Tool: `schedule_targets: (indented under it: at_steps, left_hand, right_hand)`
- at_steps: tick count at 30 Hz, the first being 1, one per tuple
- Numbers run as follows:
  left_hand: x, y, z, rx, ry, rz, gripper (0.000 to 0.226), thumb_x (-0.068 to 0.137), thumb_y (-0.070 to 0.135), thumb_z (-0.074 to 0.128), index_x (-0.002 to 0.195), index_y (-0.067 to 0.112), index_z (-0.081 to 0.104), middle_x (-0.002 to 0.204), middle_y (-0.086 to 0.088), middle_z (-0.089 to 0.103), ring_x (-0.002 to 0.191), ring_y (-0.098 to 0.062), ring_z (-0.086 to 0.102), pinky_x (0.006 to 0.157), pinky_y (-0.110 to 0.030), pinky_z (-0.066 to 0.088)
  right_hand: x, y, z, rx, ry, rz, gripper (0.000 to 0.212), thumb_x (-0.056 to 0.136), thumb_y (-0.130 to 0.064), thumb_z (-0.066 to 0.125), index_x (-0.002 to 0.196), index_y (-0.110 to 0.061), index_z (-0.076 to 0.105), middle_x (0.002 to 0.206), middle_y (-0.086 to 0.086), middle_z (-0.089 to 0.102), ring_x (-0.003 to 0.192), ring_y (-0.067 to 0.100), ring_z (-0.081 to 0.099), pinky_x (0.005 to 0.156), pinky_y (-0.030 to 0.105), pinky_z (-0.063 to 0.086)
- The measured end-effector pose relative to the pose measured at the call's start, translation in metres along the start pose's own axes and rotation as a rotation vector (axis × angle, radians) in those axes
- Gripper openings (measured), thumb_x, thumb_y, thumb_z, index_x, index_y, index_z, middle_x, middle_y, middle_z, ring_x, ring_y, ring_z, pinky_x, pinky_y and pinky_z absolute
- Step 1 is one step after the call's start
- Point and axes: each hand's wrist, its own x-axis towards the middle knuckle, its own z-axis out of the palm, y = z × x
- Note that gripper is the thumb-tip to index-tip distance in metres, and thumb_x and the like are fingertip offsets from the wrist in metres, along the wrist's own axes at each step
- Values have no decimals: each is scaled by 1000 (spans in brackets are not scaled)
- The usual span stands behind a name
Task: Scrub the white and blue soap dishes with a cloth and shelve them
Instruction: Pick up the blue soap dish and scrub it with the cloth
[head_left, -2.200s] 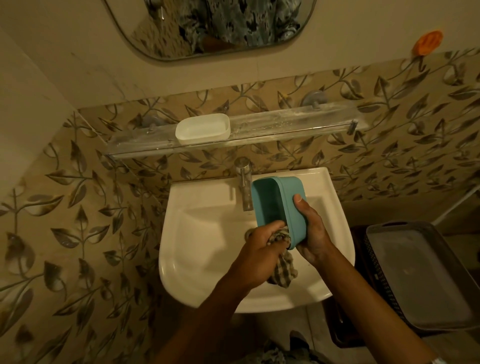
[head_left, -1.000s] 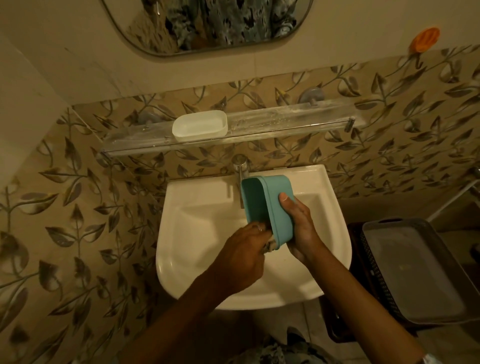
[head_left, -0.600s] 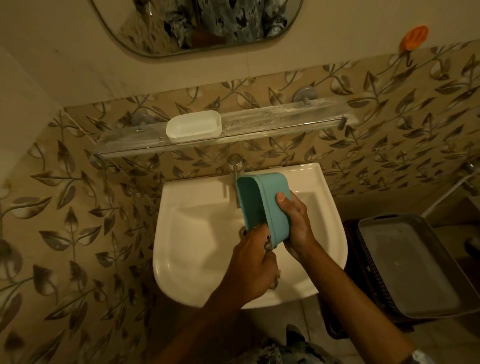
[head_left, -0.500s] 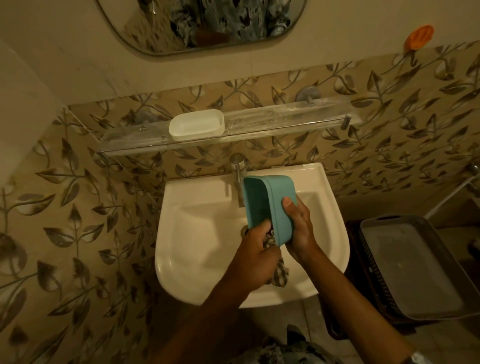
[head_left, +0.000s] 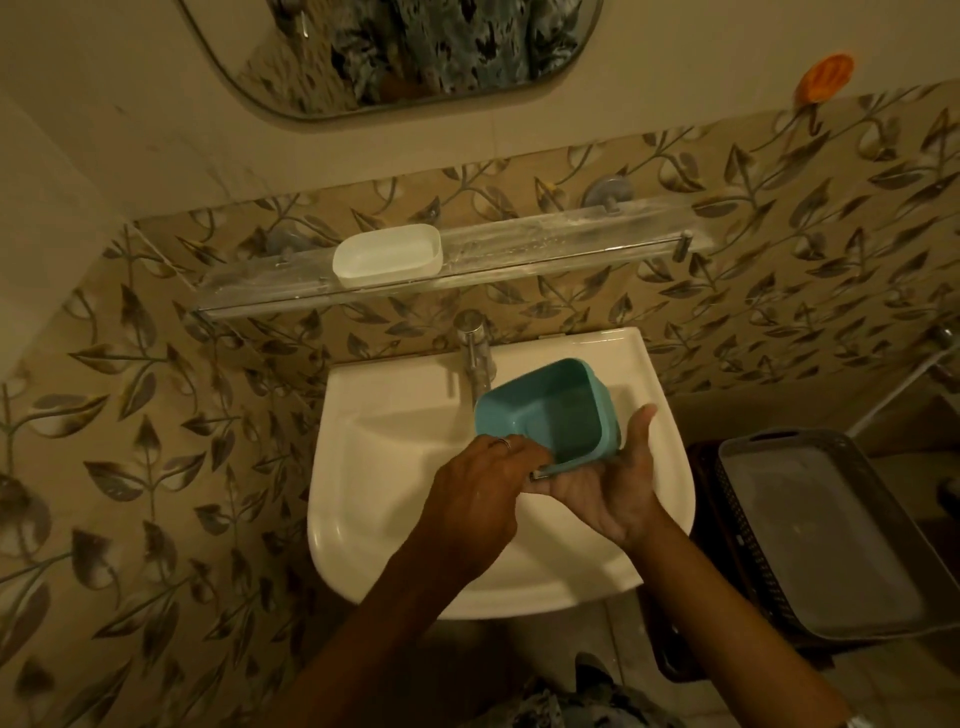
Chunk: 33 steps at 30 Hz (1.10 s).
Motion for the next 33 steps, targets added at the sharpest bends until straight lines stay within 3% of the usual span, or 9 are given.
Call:
schedule_targets:
  at_steps: [3,6,9,12,19,23,28,30,33]
  left_hand:
    - [-1,-6,4,20,-67,61,45,93,11,51,136,25,47,139,6,50,125,-14,43,101,-25,39]
    - [-6,-11,1,-208,-61,-35,49,94,17,52,142,19,38,140,-2,48,126,-17,46,106,-25,36]
    - [-7,-7,1,-338,-20,-78,41,97,22,47,137,16,42,128,-5,54,112,-13,54,97,-26,45]
    - [-8,10,1,-494,68,-189,23,99,25,41,115,17,55,96,3,62,79,-2,59,69,-7,46]
    - [-3,29,-11,-922,-29,-358,18,97,24,46,114,30,50,101,12,59,92,3,59,70,-1,45]
    - [-10,14,-6,-595,-146,-130,37,96,14,48,134,16,46,131,-5,54,118,-12,52,103,-20,40]
    - [-3,-18,6,170,-269,56,62,89,2,53,144,21,32,152,0,33,139,-18,27,109,-33,31]
    - [-5,-20,11,195,-253,39,65,89,3,52,146,22,28,153,1,29,141,-17,24,108,-33,31]
    - [-11,-8,19,-159,-120,-66,54,89,1,51,140,12,39,146,-9,41,136,-23,35,111,-31,32]
  right_hand:
    - [-1,-2,8,91,32,38,95,55,-62,81,132,-13,57,135,22,54,120,40,55,91,61,48]
    - [-1,-6,13,109,38,-76,85,57,-49,85,129,-13,58,124,20,59,108,33,61,84,47,55]
    - [3,-12,23,50,-32,-153,84,62,-44,82,134,-13,52,123,18,55,109,30,56,88,40,52]
    - [9,-5,30,-127,-33,-134,93,61,-43,83,141,-17,43,123,18,56,110,30,56,90,39,52]
    - [10,8,21,-155,43,-158,90,66,-46,79,143,-19,41,121,17,59,107,29,59,90,39,52]
    - [8,6,22,-200,80,-152,92,62,-48,80,141,-16,44,120,16,61,105,27,62,87,37,55]
    - [1,6,21,-144,96,-183,94,62,-48,80,140,-10,44,123,16,60,111,28,58,93,37,53]
    - [2,6,23,-173,104,-196,93,60,-49,81,138,-11,47,119,13,63,110,25,59,91,35,53]
    - [4,5,25,-202,116,-216,86,62,-51,79,134,-14,51,118,13,64,108,25,60,90,35,53]
